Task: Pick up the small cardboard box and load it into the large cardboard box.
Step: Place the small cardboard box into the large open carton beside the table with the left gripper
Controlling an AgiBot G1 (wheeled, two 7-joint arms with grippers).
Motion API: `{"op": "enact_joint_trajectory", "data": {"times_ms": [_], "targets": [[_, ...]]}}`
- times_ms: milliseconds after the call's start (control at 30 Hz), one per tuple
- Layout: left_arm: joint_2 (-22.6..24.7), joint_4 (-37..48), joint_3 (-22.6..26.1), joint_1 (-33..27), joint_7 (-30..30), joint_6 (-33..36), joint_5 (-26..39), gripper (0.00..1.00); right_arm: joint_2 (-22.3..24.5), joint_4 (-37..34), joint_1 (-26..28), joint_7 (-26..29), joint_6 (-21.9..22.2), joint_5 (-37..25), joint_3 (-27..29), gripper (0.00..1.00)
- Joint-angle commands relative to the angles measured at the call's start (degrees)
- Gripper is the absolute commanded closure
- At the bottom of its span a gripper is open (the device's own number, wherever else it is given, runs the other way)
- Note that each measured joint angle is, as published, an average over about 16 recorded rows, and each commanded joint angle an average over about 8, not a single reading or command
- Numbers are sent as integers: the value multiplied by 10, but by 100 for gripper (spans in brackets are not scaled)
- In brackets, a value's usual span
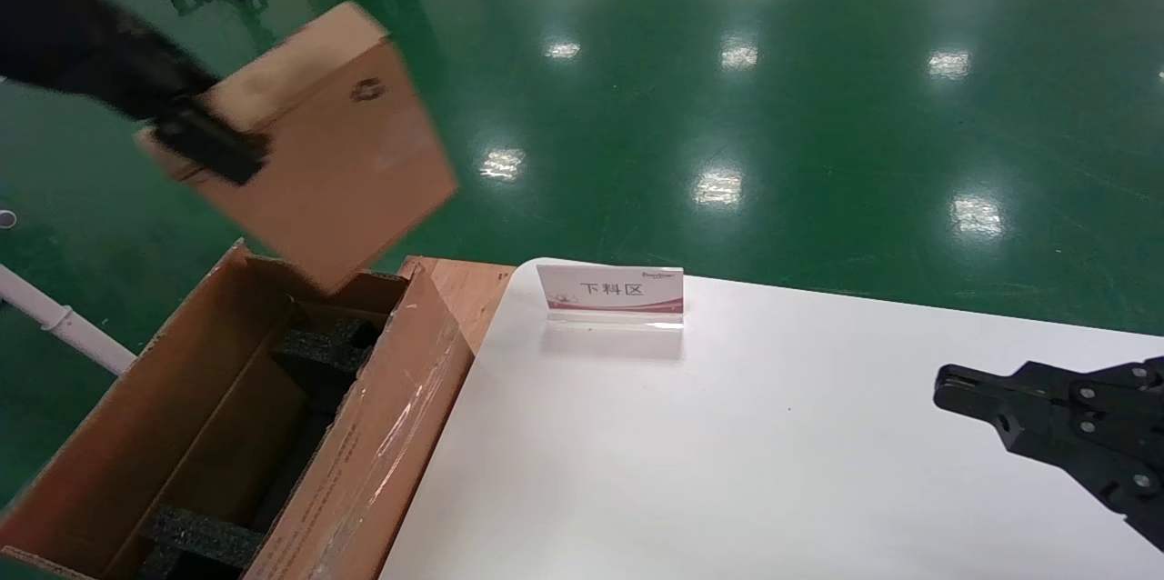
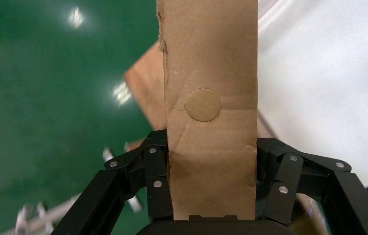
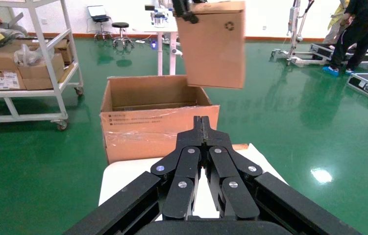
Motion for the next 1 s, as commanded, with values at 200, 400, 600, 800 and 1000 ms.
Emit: {"op": "enact_joint_trajectory", "data": {"times_ms": [200, 400, 600, 800, 1000], "targets": [[-32, 0, 108, -63, -15, 13, -2, 100, 0, 0, 0, 0, 0, 0, 0, 100], [-66, -17, 173, -97, -35, 28, 1, 100, 0, 0, 0, 0, 0, 0, 0, 95], [-105, -31, 198, -99, -47, 25, 20, 100, 0, 0, 0, 0, 0, 0, -1, 19], [-151, -44, 196, -95, -53, 23, 51, 100, 0, 0, 0, 0, 0, 1, -1, 0], [-191, -53, 184, -88, -60, 22, 80, 100, 0, 0, 0, -1, 0, 1, -1, 0]]}}
